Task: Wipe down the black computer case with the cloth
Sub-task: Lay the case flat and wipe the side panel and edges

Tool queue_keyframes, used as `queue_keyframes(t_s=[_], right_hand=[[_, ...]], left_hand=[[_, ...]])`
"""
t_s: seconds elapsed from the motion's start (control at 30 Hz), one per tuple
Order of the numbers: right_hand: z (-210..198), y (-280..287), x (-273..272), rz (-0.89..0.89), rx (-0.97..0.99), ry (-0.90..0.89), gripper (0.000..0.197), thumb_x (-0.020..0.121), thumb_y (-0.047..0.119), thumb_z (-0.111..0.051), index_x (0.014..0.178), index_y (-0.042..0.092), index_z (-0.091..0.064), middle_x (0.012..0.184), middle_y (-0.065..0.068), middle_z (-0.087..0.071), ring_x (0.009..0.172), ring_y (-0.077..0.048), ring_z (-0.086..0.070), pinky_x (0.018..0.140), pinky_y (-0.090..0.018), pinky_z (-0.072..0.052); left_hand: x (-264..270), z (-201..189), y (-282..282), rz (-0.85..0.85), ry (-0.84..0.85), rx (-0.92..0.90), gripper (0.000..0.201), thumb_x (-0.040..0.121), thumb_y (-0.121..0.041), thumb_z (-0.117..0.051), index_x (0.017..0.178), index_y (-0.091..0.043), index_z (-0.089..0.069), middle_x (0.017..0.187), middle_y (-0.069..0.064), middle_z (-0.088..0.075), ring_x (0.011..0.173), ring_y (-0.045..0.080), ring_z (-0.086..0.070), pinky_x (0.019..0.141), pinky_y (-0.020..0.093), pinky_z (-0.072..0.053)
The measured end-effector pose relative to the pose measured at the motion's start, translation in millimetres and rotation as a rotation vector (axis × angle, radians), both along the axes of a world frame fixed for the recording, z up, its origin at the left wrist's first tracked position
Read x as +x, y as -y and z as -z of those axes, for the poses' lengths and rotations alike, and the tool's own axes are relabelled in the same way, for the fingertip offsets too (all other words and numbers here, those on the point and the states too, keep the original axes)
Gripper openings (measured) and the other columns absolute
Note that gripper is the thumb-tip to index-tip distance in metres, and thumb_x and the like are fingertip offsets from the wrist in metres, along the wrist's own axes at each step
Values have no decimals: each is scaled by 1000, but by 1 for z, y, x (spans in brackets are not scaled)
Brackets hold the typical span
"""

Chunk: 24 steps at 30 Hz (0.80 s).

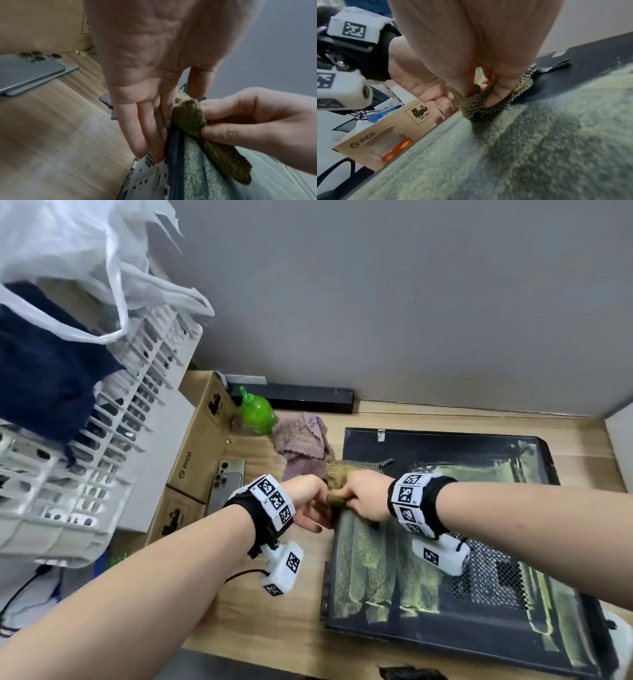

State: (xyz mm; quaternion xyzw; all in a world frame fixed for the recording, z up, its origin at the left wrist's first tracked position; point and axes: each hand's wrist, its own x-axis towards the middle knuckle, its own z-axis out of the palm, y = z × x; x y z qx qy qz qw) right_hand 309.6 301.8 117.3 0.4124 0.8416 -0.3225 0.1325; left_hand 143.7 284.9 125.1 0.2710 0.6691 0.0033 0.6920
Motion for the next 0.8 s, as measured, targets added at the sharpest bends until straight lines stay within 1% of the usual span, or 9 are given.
queue_keyframes(t_s=[0.1, 0.17, 0.27, 0.33, 0.43, 0.53, 0.6, 0.7, 0.8], right_hand=[[4, -6, 4, 79, 23, -45, 37, 90, 23, -53, 124, 35, -62, 119, 4, -68, 109, -21, -63, 97, -24, -46], [2, -21, 6, 191, 79, -60, 40, 92, 22, -55, 130, 34, -58, 131, 5, -61, 118, -21, -59, 104, -24, -42], [-1, -45, 8, 353, 106, -71, 39, 92, 19, -55, 128, 31, -60, 127, 0, -64, 114, -21, -60, 99, -20, -41], [0, -50, 9, 384, 96, -61, 35, 91, 20, -56, 123, 30, -64, 118, -2, -69, 108, -23, -63, 95, -21, -43], [-5, -28, 12, 278, 88, -35, 32, 91, 23, -56, 118, 34, -67, 105, 7, -68, 102, -21, -63, 93, -20, -45], [-15, 22, 14, 63, 13, -45, 33, 92, 18, -54, 118, 31, -68, 94, 11, -58, 99, -16, -62, 90, -16, -41], [-18, 53, 15, -77, -9, -48, 32, 91, 16, -52, 117, 26, -69, 93, 9, -55, 99, -18, -60, 83, -15, -36], [-16, 87, 18, -230, -45, -57, 32, 90, 14, -53, 117, 22, -68, 93, 7, -49, 96, -20, -55, 80, -17, -34], [-14, 105, 22, -295, -101, -62, 30, 91, 16, -54, 118, 23, -68, 100, -1, -60, 95, -20, -55, 85, -18, -39]], left_hand=[[-3, -3, 7, 84, -23, -3, 41, 78, -1, -37, 113, 1, -58, 101, 16, -69, 82, 29, -73, 67, 31, -58], [-5, -5, 11, 104, -36, 17, 48, 78, 0, -37, 121, 1, -56, 104, 15, -69, 80, 27, -74, 67, 30, -57], [-6, -5, 18, 151, -39, 46, 55, 79, 7, -34, 130, 0, -53, 108, 10, -66, 86, 24, -71, 69, 29, -54], [-8, -3, 23, 184, -36, 67, 55, 78, 13, -31, 125, -2, -55, 102, 7, -68, 91, 27, -70, 73, 30, -52], [-13, 1, 29, 225, -49, 80, 49, 80, 18, -28, 106, -9, -59, 97, 6, -70, 98, 29, -68, 74, 28, -50], [-15, 6, 35, 281, -50, 86, 46, 84, 19, -30, 105, -10, -58, 108, 11, -70, 104, 28, -67, 69, 25, -49], [-15, 8, 36, 337, -60, 99, 45, 81, 19, -31, 102, -9, -60, 102, 8, -70, 102, 25, -68, 67, 24, -49], [-16, 8, 33, 404, -79, 123, 38, 82, 15, -39, 102, -10, -60, 100, 10, -71, 94, 23, -70, 60, 23, -48], [-16, 4, 31, 385, -58, 137, 26, 89, 6, -53, 102, -16, -56, 103, 12, -68, 83, 22, -65, 65, 28, -46]])
